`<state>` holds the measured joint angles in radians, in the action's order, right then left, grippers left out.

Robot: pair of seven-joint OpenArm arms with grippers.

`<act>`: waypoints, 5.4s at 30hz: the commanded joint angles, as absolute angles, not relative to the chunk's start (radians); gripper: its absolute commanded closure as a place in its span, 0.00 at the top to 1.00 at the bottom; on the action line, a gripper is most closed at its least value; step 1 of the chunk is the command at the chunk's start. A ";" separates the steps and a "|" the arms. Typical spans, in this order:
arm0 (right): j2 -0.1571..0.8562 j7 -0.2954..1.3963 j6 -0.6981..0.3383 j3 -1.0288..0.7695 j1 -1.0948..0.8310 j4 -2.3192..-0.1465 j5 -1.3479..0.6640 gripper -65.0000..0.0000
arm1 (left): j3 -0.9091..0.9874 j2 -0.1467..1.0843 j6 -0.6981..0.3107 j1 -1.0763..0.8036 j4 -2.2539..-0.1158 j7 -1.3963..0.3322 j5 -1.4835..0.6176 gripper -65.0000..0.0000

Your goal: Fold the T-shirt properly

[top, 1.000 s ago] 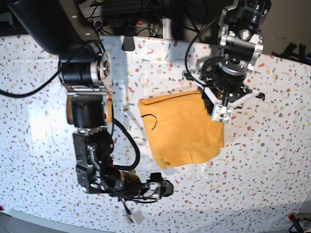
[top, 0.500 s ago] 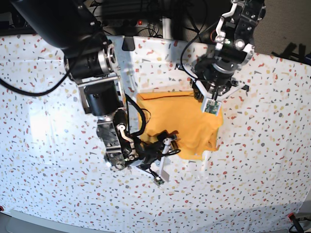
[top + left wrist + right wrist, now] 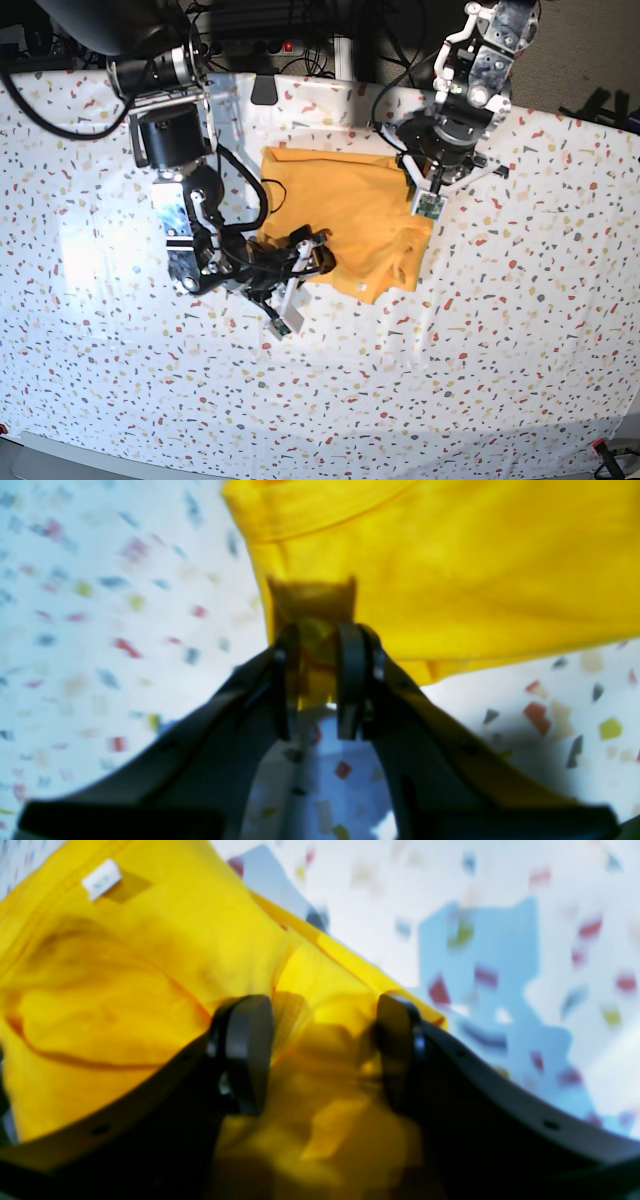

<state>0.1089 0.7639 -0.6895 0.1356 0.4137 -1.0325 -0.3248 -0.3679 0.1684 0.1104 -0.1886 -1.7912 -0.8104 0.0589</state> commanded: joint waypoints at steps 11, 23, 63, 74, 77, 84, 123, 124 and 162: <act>0.181 0.877 -0.698 -0.012 0.267 -1.304 -0.390 0.49 | -0.367 0.161 0.115 -0.096 -1.777 -0.791 -0.027 0.20; 0.186 0.938 -0.698 -0.314 0.216 -1.486 -0.559 0.49 | -0.368 0.094 0.081 -0.096 -1.821 -0.869 -0.056 0.20; 0.232 1.137 -0.698 -0.339 0.044 -1.510 -0.850 0.49 | -0.368 0.003 -0.079 0.182 -1.439 -0.813 -0.136 0.20; 0.224 1.137 -0.698 -0.271 0.044 -1.510 -0.902 0.49 | -0.368 0.003 -0.079 0.246 -1.439 -0.797 -0.132 0.20; 0.224 1.137 -0.698 -0.208 0.044 -1.510 -0.902 0.49 | -0.368 0.003 -0.079 0.247 -1.439 -0.797 -0.132 0.20; 0.224 1.126 -0.698 -0.082 0.045 -1.510 -0.920 0.49 | -0.368 0.003 -0.078 0.247 -1.439 -0.798 -0.132 0.20; 0.325 1.056 -0.698 -0.323 0.204 -1.555 -0.762 0.49 | -0.367 0.245 0.061 0.169 -1.782 -0.910 -0.066 0.09; 0.333 1.056 -0.698 -0.323 0.186 -1.576 -0.762 0.49 | -0.367 0.270 0.060 0.152 -1.814 -0.918 -0.060 0.09; 0.319 0.941 -0.698 -0.364 -0.811 -1.570 -0.768 0.49 | 0.031 0.277 -0.109 -0.743 -1.723 -0.648 -0.058 0.09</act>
